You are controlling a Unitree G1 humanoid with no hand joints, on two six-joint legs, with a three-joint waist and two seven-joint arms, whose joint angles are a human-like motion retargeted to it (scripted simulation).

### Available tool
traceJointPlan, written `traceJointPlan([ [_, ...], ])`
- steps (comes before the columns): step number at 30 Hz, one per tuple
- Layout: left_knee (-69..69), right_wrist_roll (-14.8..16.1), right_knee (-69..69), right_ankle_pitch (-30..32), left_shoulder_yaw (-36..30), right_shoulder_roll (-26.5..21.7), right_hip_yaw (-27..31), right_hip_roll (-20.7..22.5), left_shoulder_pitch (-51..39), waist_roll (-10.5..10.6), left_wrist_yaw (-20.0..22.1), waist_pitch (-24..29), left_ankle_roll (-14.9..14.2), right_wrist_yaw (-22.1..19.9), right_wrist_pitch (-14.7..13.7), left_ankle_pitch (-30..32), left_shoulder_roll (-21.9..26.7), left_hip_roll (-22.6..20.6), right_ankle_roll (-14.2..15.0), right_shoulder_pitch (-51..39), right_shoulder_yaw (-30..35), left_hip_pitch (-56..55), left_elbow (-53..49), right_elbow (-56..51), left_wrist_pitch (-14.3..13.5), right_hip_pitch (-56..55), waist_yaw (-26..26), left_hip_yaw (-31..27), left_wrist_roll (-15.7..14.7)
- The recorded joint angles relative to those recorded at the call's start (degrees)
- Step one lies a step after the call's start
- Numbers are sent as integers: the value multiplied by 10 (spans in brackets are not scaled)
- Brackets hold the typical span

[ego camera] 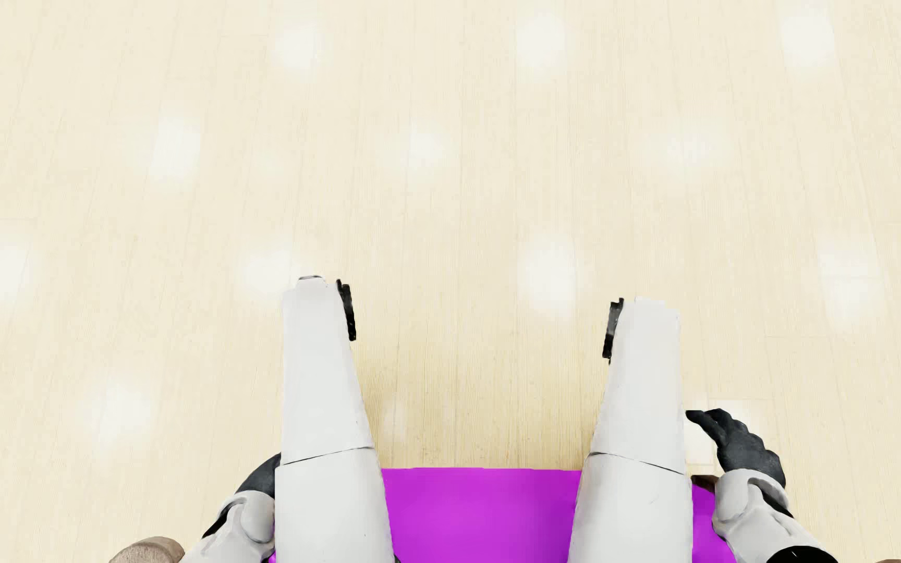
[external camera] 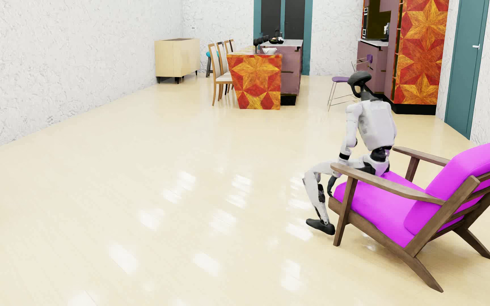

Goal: Stand up from the purple chair

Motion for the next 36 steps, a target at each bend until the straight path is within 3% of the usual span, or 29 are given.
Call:
traceJointPlan([
  [1,-2,5,0,-4,4,13,-3,-1,2,-1,5,-6,-3,6,-5,-4,-10,5,-3,-10,11,8,20,30,-29,4,-3,2,-14],
  [2,-2,12,1,-6,17,21,-3,-2,-4,-3,16,-13,-4,11,-4,-8,-25,8,-3,-13,12,12,41,44,-17,5,-4,2,-54],
  [3,0,15,-1,-7,22,26,-7,1,-2,-3,41,-15,-24,11,-3,-5,-32,15,-6,-13,13,17,50,49,-9,11,-2,0,-66],
  [6,0,17,-3,2,16,43,-10,5,-1,-6,49,-14,-17,-5,10,-5,-19,14,-3,-10,16,38,51,66,-8,27,-4,3,-62],
  [9,-1,9,-4,-1,4,49,-6,19,5,-2,35,-14,-11,0,1,-4,-15,9,-10,-3,17,53,28,75,-1,40,-8,2,-13],
  [10,-6,10,-5,1,5,48,-5,23,1,1,37,-9,14,2,3,-13,-17,6,-6,-4,18,60,31,75,5,41,-8,4,-9],
  [12,-4,12,-12,23,4,45,-4,30,0,7,36,-3,20,0,4,-13,-19,1,-2,0,18,61,32,74,7,42,-10,4,-13],
  [13,-1,15,-13,26,3,41,-1,32,-1,8,27,-1,6,6,-4,-3,-20,0,5,1,11,56,31,72,2,35,-8,3,-13],
  [18,1,14,-22,43,2,29,-7,34,-8,16,17,12,1,16,-20,-4,-15,0,6,14,-9,32,28,61,-9,16,-4,1,-10],
  [22,4,16,-20,42,5,32,2,30,-12,12,7,16,4,5,-18,-10,-3,-2,9,15,-24,-8,12,53,-12,-26,-2,-4,-4],
  [24,0,3,-26,44,5,29,6,35,-19,13,0,15,8,29,-5,-6,2,-9,7,18,-27,-38,3,39,-5,-56,-3,-10,-4],
  [26,-20,-2,-43,38,-2,33,7,36,-27,13,7,6,15,7,13,-7,7,-14,7,19,-28,-55,9,42,-5,-75,-5,-9,-5],
  [27,-38,7,-57,37,-11,33,5,33,-34,9,-7,-1,23,26,-12,-4,7,-20,2,21,-35,-52,18,45,-10,-76,-4,-4,-8],
  [29,-77,11,-92,34,-21,37,2,28,-42,9,3,-28,12,-1,6,6,8,-27,-6,32,-36,-43,21,67,-11,-67,-5,0,-23],
  [30,-110,19,-124,40,-21,37,-3,33,-48,3,1,-34,18,7,-3,9,13,-25,-18,39,-28,-19,15,66,-3,-51,-5,9,-8],
  [31,-152,28,-165,52,-25,39,-15,38,-55,-3,3,-44,34,5,-3,14,17,-32,-39,42,-26,9,10,70,-11,-30,-4,26,-20],
  [32,-195,29,-199,54,-24,45,-18,32,-53,-7,-6,-55,41,6,-1,24,18,-42,-34,45,-31,42,5,80,-11,-1,-8,36,-6],
  [33,-248,33,-245,63,-29,50,-25,32,-55,-12,5,-72,68,-6,9,30,20,-54,-37,50,-28,74,-2,85,-22,26,-8,43,-21],
  [34,-306,32,-295,73,-31,52,-30,35,-52,-16,4,-90,77,-2,1,50,21,-61,-36,55,-28,111,-5,86,-24,57,-9,44,-18],
  [36,-429,31,-407,96,-22,55,-51,44,-23,-27,-6,-127,112,4,17,89,31,-78,-52,69,-9,209,-17,92,-35,143,-11,61,-13],
])
